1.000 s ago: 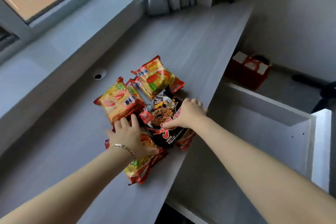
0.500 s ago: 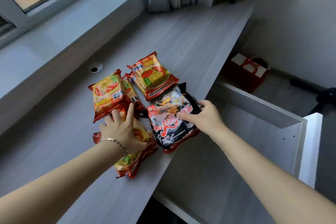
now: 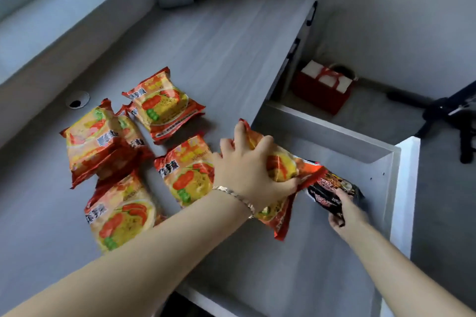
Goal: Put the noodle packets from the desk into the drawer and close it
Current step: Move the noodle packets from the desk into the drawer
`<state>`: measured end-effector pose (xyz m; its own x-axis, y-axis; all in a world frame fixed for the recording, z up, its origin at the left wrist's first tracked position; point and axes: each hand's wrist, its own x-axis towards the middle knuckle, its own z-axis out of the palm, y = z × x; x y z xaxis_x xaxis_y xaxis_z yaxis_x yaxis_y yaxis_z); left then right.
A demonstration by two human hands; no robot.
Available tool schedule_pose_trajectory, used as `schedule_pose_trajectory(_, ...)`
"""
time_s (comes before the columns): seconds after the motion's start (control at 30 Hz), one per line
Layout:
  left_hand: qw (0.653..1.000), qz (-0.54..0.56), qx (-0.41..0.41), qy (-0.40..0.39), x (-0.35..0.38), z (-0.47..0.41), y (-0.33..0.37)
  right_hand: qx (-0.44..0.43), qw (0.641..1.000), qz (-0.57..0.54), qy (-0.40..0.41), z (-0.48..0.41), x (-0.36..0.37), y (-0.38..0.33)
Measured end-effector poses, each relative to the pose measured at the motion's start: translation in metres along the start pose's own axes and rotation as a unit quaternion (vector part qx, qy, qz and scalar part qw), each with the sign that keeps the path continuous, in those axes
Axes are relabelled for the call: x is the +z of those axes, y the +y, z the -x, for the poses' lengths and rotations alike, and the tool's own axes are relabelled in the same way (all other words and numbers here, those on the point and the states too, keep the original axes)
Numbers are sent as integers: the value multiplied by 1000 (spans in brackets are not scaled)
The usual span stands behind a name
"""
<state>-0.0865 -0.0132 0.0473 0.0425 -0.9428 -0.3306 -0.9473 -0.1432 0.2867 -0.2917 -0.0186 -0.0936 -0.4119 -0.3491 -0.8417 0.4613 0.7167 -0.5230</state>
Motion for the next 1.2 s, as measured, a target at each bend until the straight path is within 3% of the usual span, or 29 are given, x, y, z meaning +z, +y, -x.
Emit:
schedule_pose_trajectory(0.13, 996, -42, 31, -72, 67, -28, 30, -6, 998, 58, 35, -30, -9, 3)
schedule_pose_trajectory(0.3, 979, -143, 6, -145, 132, -62, 34, -7, 967, 253, 13, -48, -20, 19)
schedule_pose_trajectory(0.47, 968, -153, -60, -188, 159, -77, 17, -96, 922, 373, -38, -30, -23, 17)
schedule_pose_trajectory(0.57, 967, -138, -54, -206, 153, -72, 14, -153, 900, 404, -54, -15, -15, 11)
schedule_pose_trajectory(0.67, 981, -100, 45, -160, 115, -57, 14, -208, 887, 405, -82, 6, 4, 3)
schedule_pose_trajectory(0.77, 985, -69, 156, -17, 63, -29, -4, -302, 860, 394, -120, 39, 36, -1)
schedule_pose_trajectory(0.83, 983, -60, 159, 64, 35, -13, -31, -356, 832, 397, -151, 64, 61, 3)
schedule_pose_trajectory(0.93, 992, -93, 25, 87, 4, 4, -84, -397, 775, 445, -207, 101, 104, 17)
schedule_pose_trajectory(1.07, 971, -108, -210, -24, -8, 14, -152, -359, 686, 593, -220, 132, 151, 42)
schedule_pose_trajectory(1.13, 960, -72, -268, -39, 1, 15, -178, -336, 672, 629, -199, 129, 160, 51)
schedule_pose_trajectory(1.2, 952, -20, -300, -62, 8, 24, -200, -285, 696, 625, -210, 130, 164, 60)
